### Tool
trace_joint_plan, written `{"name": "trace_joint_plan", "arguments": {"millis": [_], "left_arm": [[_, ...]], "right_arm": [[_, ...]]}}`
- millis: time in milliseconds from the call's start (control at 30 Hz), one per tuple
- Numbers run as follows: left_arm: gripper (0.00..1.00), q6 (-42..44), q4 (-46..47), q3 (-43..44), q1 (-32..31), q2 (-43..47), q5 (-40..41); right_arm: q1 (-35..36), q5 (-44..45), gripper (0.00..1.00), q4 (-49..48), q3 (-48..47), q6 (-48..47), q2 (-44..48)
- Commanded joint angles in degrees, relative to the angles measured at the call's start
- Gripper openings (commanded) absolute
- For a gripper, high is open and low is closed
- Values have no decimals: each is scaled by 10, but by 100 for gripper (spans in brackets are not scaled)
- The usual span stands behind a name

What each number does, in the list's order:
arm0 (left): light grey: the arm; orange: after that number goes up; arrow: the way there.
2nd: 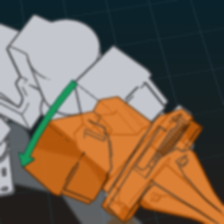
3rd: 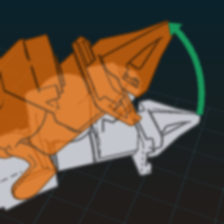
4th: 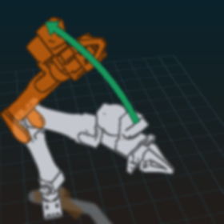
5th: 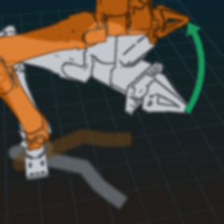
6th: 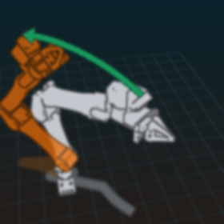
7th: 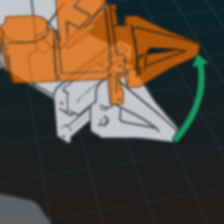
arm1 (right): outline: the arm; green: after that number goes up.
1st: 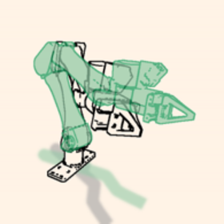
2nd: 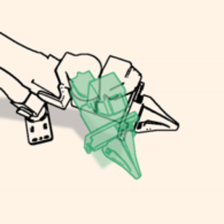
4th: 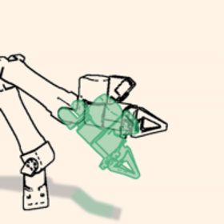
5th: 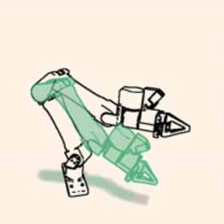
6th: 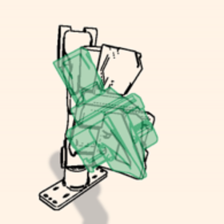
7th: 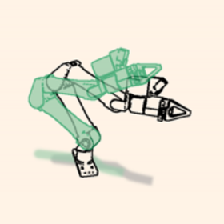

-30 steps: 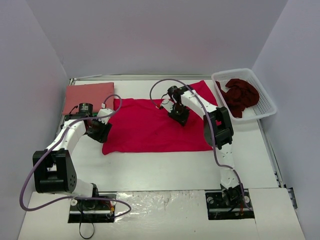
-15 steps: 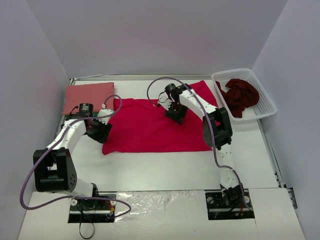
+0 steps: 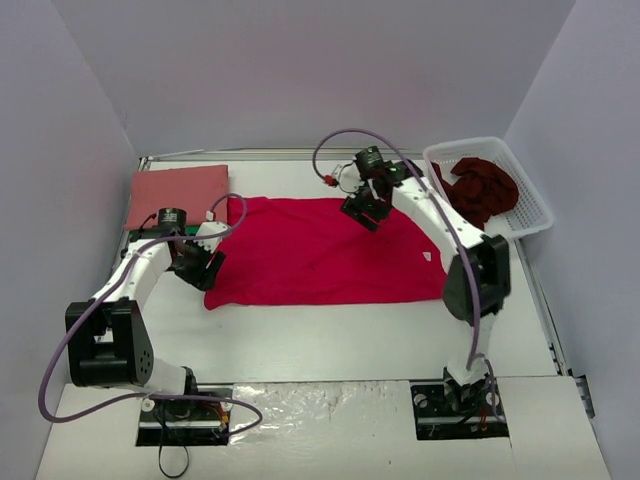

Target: Fold and stack the t-shirts

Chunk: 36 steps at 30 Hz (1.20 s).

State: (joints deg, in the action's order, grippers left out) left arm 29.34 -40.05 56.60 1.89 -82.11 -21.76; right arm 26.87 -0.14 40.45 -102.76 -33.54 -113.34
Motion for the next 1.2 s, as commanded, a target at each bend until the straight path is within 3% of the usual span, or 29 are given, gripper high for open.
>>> {"name": "trace_joint_plan", "arguments": {"millis": [0, 100, 200, 233, 300, 333, 400, 433, 533, 833, 1167], "left_arm": [[54, 55, -39, 11, -7, 27, -10], [54, 84, -42, -7, -13, 25, 11], [54, 100, -28, -33, -51, 25, 38], [54, 102, -17, -43, -63, 24, 44], [45, 101, -5, -48, -72, 19, 47], [36, 99, 1, -47, -76, 16, 42], [31, 97, 16, -41, -76, 6, 35], [18, 92, 23, -30, -76, 3, 30], [3, 89, 33, -3, -75, -22, 26], [2, 67, 91, 69, -80, -75, 26], [2, 82, 74, 98, -94, -178, 19]], "right_arm": [[-37, 33, 62, 18, 106, 27, 111], [-71, 21, 61, 11, 178, 44, 172], [-99, 3, 50, -3, 246, 61, 224], [-103, -12, 29, -5, 273, 65, 235], [-106, -13, 8, -15, 296, 73, 257], [-106, -13, 0, -19, 315, 75, 260], [-106, -15, 0, -25, 325, 79, 254], [-106, -16, 0, -27, 330, 79, 239], [-106, -16, 0, -30, 319, 77, 203], [-111, -14, 0, -29, 231, 66, 51], [-118, -12, 0, -28, 211, 66, -7]]}}
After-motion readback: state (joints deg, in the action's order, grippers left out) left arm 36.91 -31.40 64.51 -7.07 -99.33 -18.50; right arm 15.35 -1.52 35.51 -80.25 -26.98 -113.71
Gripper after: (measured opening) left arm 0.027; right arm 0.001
